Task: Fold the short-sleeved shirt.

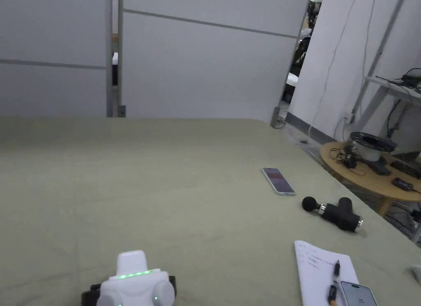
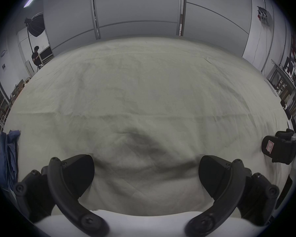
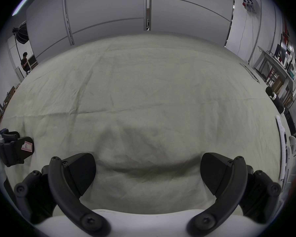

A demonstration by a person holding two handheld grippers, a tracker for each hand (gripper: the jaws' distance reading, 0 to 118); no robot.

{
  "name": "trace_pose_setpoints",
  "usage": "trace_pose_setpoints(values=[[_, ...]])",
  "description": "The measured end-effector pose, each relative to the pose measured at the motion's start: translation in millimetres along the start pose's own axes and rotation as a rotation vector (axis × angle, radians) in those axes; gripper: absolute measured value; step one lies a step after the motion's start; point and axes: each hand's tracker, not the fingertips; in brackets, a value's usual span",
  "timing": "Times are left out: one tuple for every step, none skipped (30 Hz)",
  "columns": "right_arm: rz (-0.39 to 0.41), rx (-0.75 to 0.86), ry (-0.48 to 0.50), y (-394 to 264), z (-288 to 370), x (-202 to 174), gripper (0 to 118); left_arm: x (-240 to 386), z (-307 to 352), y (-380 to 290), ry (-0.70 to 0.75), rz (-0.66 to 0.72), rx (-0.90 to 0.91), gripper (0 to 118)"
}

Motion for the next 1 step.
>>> trace_pose_setpoints(values=[[-0.001, -0.002, 0.001, 0.2, 0.2, 0.2, 118, 0.7, 2.2, -0.4, 0.000, 0.000, 0.000, 118]])
